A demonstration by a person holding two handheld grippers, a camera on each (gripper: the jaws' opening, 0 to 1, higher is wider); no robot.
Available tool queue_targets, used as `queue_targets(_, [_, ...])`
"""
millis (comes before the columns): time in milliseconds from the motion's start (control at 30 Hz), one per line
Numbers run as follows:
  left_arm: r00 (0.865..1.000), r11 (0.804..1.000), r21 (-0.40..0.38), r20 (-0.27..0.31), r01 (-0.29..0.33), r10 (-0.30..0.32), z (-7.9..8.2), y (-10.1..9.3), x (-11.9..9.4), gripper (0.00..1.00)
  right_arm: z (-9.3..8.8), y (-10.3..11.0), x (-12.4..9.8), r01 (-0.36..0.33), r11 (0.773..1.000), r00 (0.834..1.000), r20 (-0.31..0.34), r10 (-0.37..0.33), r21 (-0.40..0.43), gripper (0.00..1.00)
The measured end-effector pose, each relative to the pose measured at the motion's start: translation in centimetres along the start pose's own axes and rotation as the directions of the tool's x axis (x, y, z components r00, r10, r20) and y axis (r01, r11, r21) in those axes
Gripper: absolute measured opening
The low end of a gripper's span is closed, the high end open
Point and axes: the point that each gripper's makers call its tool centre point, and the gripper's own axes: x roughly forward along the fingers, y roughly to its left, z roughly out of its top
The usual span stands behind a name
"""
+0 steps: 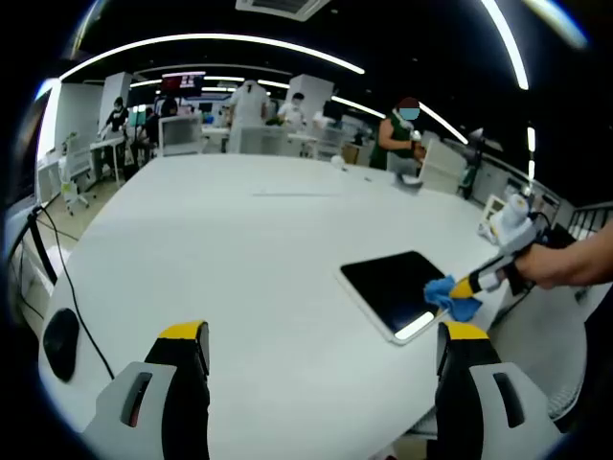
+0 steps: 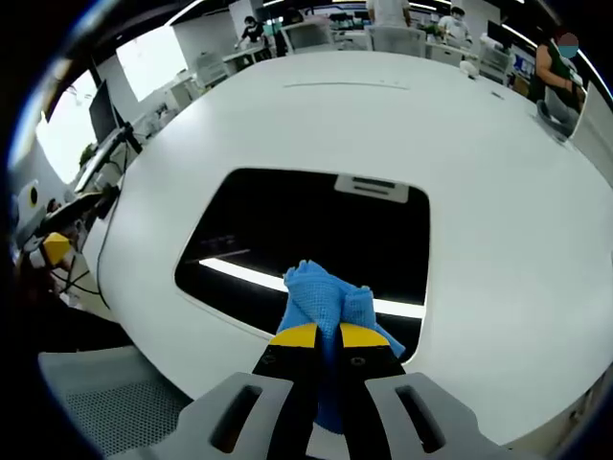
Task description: Wipe the mirror surface with the cleaning cloth until all visible marks leave the cleaned area.
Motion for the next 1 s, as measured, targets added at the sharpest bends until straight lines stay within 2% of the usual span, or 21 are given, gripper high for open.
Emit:
queue_targets(367, [1.0,1.0,-0.008,0.01,0.004,-0.004,0.1,0.0,-0.1,0.99,0.4,1.8,0.5,-0.016,1.0,1.0,0.0,0.016,-0.023,0.01])
queue_targets(700, [1.0,1.0,-0.007,0.012,0.005,-0.005,0.1,-0.1,-0.1,0.99,1.0,5.0,1.2,-0.058,0.996,0.998,-0.001,0.058,-0.067,0.01])
queue_targets(1000, [1.0,1.0,-0.011,0.024,0.003,-0.003,0.3,-0.1,-0.4,0.99,1.2,5.9,1.4,-0.063,0.996,0.998,-0.002,0.063,-0.07,0.01])
